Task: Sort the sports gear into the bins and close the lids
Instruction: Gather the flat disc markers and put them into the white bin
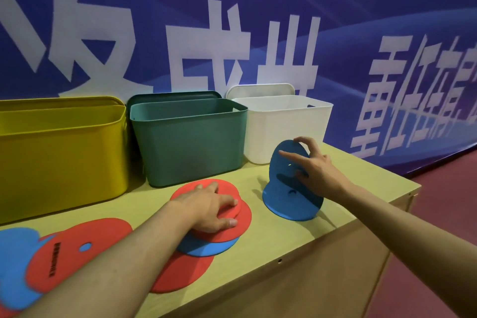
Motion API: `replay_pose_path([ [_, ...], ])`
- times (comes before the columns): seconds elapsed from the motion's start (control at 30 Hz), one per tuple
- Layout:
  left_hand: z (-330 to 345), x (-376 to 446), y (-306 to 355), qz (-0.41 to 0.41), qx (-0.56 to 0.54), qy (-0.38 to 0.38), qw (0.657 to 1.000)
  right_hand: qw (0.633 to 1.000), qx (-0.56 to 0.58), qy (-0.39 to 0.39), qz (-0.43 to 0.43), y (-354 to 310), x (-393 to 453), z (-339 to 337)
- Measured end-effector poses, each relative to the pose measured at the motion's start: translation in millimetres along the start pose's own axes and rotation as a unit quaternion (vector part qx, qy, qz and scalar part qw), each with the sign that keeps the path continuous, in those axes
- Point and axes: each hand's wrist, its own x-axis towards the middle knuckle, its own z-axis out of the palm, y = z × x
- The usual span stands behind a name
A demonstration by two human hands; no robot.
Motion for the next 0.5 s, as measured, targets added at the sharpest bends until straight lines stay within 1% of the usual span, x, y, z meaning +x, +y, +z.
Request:
replay_pose_path([
  [0.07, -5, 1, -3, 0.012, 0.002, -0.014, 1.0, 0.999, 0.016, 0.018, -0.03, -5, 16, -13],
  [0.13, -12, 4, -6, 0.03, 0.012, -0.033, 0.999, 0.998, 0.03, 0.046, -0.04, -13, 35, -30],
  [0.2, -17, 10, -8, 0.036, 0.012, -0.051, 0.998, 0.995, 0.051, 0.079, -0.039, -22, 55, -48],
  [0.27, -21, 20, -12, 0.043, 0.003, -0.058, 0.997, 0.99, 0.079, 0.112, -0.018, -28, 76, -66],
  [0.3, -22, 23, -13, 0.048, -0.002, -0.064, 0.997, 0.987, 0.099, 0.13, 0.006, -29, 87, -75],
  [0.37, -23, 27, -17, 0.053, -0.009, -0.078, 0.995, 0.971, 0.156, 0.163, 0.083, -27, 112, -89],
  [0.43, -23, 29, -21, 0.056, -0.016, -0.086, 0.995, 0.942, 0.217, 0.192, 0.169, -19, 141, -97],
  [0.5, -21, 29, -23, 0.06, -0.02, -0.086, 0.994, 0.906, 0.274, 0.221, 0.235, -8, 171, -97],
])
